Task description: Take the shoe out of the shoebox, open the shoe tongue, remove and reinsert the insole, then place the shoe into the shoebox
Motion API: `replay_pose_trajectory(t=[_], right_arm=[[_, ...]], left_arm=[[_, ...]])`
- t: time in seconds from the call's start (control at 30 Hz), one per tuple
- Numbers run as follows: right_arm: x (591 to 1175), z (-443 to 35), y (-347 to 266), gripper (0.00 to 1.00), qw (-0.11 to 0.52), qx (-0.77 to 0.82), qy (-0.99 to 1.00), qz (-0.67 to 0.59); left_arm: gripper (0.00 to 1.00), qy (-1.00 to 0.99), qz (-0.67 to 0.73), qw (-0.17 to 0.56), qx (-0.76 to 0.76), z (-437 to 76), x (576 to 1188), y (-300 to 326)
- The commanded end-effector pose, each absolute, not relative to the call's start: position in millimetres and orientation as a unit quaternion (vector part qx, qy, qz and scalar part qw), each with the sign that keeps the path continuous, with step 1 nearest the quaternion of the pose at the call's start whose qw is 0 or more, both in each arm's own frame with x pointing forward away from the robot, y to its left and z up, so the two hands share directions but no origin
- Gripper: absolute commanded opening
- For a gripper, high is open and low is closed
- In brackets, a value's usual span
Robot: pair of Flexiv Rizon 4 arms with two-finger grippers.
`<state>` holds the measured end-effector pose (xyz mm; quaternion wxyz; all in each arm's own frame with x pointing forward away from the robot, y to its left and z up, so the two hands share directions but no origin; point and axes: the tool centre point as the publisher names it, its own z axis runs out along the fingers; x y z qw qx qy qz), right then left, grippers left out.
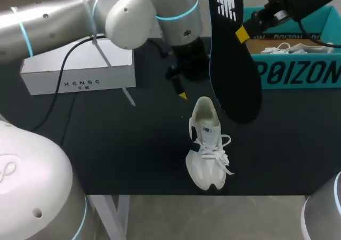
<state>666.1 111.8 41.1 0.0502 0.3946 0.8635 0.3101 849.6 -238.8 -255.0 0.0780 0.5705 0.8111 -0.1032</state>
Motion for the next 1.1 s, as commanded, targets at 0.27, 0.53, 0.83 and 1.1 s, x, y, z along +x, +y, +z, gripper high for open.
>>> replay_pose_trajectory(t=[0.27, 0.53, 0.83, 1.1], right_arm=[[667, 42, 113, 0.0, 0.049, 0.395, 0.864, 0.309], [667, 42, 113, 0.0, 0.049, 0.395, 0.864, 0.309], [667, 42, 113, 0.0, 0.049, 0.395, 0.864, 0.309], [667, 42, 113, 0.0, 0.049, 0.395, 0.864, 0.309]], left_arm=[[1.0, 0.752, -0.263, 0.309, 0.52, -265, 847, -226], [1.0, 0.708, -0.29, 0.312, 0.563, -263, 849, -241], [1.0, 0.706, -0.292, 0.299, 0.572, -262, 851, -243], [1.0, 0.706, -0.292, 0.299, 0.572, -262, 851, -243]])
